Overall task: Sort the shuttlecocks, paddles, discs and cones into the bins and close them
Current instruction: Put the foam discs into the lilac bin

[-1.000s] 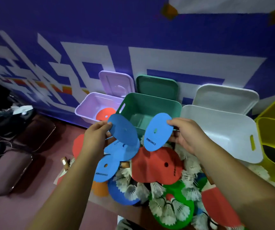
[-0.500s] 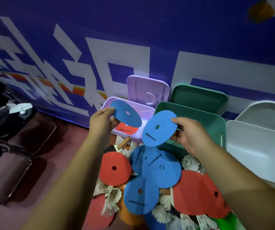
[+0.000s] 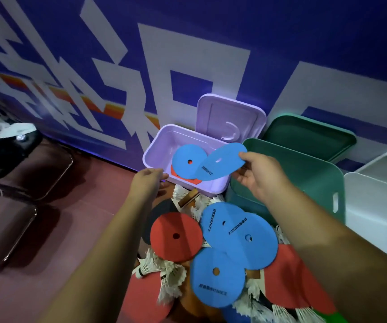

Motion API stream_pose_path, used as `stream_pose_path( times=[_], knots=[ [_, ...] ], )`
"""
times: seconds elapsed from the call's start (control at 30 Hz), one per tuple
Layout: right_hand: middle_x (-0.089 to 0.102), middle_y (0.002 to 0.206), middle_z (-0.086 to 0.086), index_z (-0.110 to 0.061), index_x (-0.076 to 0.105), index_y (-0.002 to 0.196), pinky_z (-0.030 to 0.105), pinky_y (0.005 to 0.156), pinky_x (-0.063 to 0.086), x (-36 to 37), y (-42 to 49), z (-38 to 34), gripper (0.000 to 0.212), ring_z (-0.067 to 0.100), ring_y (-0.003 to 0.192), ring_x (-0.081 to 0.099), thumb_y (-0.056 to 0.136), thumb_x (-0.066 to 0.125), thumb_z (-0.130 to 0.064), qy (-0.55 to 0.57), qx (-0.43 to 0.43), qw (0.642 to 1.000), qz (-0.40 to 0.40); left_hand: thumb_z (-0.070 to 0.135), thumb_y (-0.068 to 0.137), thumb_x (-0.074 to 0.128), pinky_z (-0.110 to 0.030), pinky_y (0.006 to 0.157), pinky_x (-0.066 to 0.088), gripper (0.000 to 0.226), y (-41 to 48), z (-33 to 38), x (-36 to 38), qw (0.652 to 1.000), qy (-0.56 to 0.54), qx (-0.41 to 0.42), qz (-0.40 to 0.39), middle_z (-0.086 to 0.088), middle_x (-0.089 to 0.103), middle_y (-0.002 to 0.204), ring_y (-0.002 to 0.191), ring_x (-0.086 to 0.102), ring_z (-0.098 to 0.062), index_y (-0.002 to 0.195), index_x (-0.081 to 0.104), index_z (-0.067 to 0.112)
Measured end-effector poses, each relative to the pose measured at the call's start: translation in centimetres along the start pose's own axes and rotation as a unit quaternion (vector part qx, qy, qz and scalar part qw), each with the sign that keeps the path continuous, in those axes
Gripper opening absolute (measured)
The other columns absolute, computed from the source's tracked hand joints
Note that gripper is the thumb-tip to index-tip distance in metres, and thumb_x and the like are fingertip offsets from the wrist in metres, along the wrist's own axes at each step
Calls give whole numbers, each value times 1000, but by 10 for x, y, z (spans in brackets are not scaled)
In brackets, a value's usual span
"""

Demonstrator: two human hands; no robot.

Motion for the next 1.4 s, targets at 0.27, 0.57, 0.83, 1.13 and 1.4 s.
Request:
stream_pose_path(
  times=[0.27,0.57,0.83,1.13,1.4],
  knots=[
    [59,130,19,-4,56,141,40,81,60,42,31,7,40,32,94,71,104,63,-18,-160,26,987,-7,21,98,65,-44,84,60,15,-5,-14,-37,1000,25,16,-5,-11,79,99,80,70,-26,102,72,9],
    [78,102,16,-2,70,113,35,68,64,36,-7,71,19,23,81,75,101,67,-15,-322,47,941,-93,30,87,75,-37,77,59,16,-12,-63,-46,964,255,50,-46,-5,75,89,81,68,-22,98,75,17],
    [74,106,7,-12,73,110,50,83,63,0,-23,94,22,30,92,76,99,54,-17,-570,-69,813,-100,28,95,73,-30,63,47,11,-33,-81,-36,921,372,117,-19,8,62,70,66,59,-17,88,68,21],
    [39,144,10,-9,44,142,42,79,54,-42,-22,120,60,36,109,64,96,74,-33,-748,-150,642,-78,25,102,66,-24,59,41,8,-67,-82,-35,929,325,177,-7,5,65,78,64,53,-7,95,67,20],
    [40,142,11,-10,42,144,47,88,55,-67,-18,115,81,39,119,61,87,79,-55,-785,-118,607,-49,26,102,67,-32,59,42,12,-95,-84,-44,950,256,178,19,2,61,73,63,53,-16,93,68,18]
  ],
)
Point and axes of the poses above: each hand's wrist, its own y-axis towards the middle knuckle, its own x-axis out of the palm, z = x × y, the point moved 7 cm from there along y, towards the middle knuckle
